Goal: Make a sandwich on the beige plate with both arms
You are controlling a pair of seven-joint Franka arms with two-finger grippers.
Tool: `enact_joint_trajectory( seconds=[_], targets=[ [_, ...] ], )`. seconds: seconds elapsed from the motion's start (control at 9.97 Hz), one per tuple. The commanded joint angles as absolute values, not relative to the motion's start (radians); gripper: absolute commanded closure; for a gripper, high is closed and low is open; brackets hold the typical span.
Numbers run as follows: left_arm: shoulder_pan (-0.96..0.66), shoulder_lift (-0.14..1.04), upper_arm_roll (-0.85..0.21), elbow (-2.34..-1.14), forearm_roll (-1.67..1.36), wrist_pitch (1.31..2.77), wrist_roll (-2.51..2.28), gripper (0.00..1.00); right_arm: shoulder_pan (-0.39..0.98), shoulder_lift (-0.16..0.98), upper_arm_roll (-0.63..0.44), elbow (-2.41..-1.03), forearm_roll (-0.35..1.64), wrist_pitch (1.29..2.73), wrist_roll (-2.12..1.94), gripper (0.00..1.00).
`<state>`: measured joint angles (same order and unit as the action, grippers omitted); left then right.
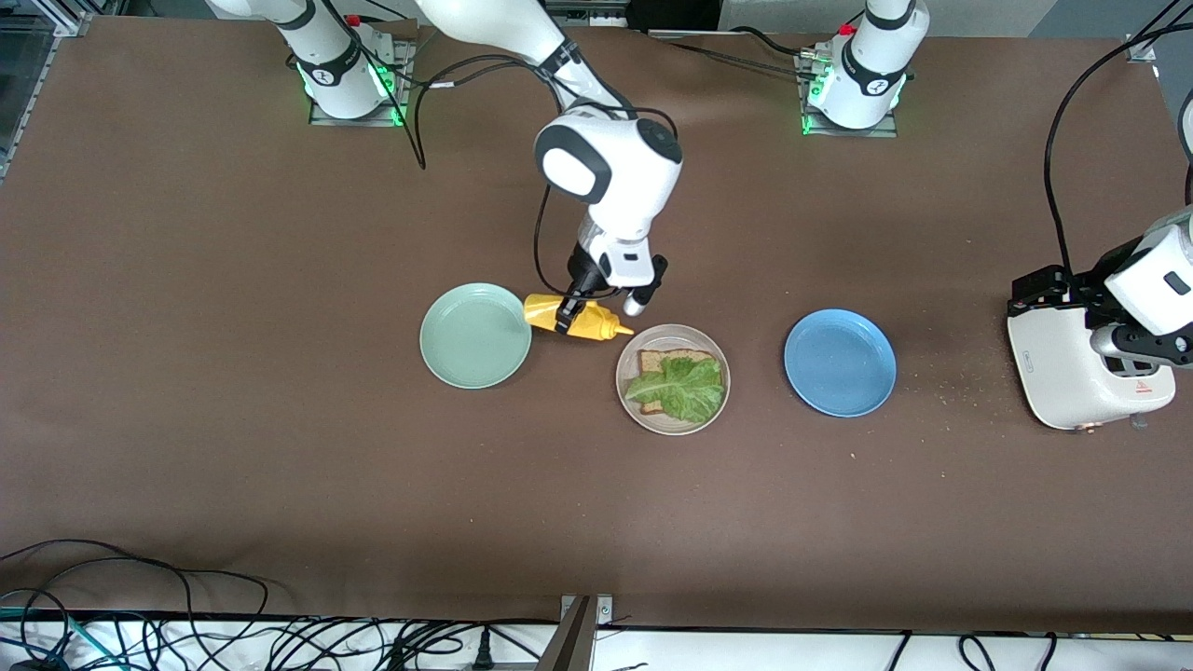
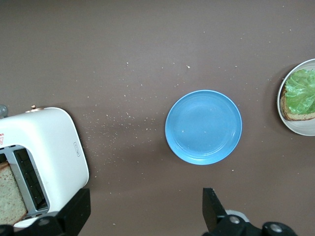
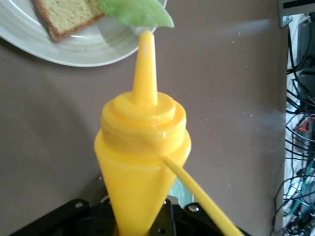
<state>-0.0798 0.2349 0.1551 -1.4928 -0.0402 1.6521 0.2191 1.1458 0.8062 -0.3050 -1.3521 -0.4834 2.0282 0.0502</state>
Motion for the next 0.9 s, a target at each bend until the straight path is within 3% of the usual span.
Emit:
enact_joint_trajectory(
  seconds=[0.0,0.8],
  targets=[
    [-0.08,0.232,0.152,-1.488,-0.006,1.641,0.222,0.0,1.18,0.914,-0.324,-1.24,-0.547,1.982,0.112,1.0],
    [-0.08,0.232,0.149,-1.488,-0.006,1.641,0.222,0.0,1.189,1.018,-0.334,-1.213,-0.695,1.974,0.135,1.0]
  ],
)
